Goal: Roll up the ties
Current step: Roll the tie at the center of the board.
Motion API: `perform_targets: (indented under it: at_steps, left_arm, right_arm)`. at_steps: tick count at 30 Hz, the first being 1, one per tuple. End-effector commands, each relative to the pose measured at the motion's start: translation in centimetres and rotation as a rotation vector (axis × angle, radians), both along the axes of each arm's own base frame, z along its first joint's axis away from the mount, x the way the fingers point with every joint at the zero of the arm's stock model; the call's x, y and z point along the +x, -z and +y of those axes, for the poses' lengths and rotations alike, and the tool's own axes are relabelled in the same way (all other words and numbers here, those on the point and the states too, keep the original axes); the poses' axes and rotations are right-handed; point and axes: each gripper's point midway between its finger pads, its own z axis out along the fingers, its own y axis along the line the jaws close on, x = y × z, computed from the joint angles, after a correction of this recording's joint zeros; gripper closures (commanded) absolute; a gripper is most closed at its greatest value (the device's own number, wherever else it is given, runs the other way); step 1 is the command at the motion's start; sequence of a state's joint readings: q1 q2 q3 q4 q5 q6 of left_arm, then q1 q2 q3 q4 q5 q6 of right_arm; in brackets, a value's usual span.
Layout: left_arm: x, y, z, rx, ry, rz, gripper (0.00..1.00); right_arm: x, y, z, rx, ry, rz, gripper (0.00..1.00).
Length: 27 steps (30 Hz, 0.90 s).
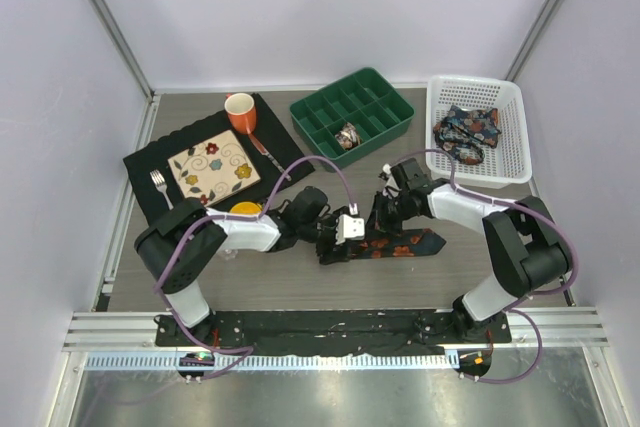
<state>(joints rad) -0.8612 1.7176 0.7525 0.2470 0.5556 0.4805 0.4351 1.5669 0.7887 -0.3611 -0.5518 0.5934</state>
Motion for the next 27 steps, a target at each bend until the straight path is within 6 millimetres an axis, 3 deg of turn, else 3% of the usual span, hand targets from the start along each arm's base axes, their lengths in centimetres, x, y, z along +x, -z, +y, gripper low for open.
perform_targets:
  at_steps: [1,7,16,20,24,27]
  left_arm:
    - [1.4,-2.8,-1.6,-0.082,0.005,-0.011,0.25]
    - [1.4,-4.4,-2.9,-0.132,0.021,0.018,0.21]
    - [0.5,-4.9,-4.4,-0.187,-0.023,0.182,0.12]
    - [0.5,-4.2,-4.8,-0.171,-0.083,0.228,0.11]
    - [1.1,-2.7,-5.3,-0.124,-0.149,0.23,0.21]
    - [1.2,-1.1,-5.0,-0.054,-0.181,0.255,0.41]
  right_arm:
    - [-2.2,5.1,-6.3,-0.31,0.035,0.074,0.99]
    - [-1.5,4.8,-7.3,-0.373,0.012,0.02,0.99]
    - [-2.2,4.8,-6.7,-0.401,-0.041,-0.031,0.99]
    - [-2.6,4.9,-6.6,-0.396,-0.038,-0.034,0.99]
    - [-2.4,4.5,-6.3,-0.381,-0.033,-0.05,0.99]
    - [-2.1,4.0,-5.8,-0.354,-0.028,-0.066,0.99]
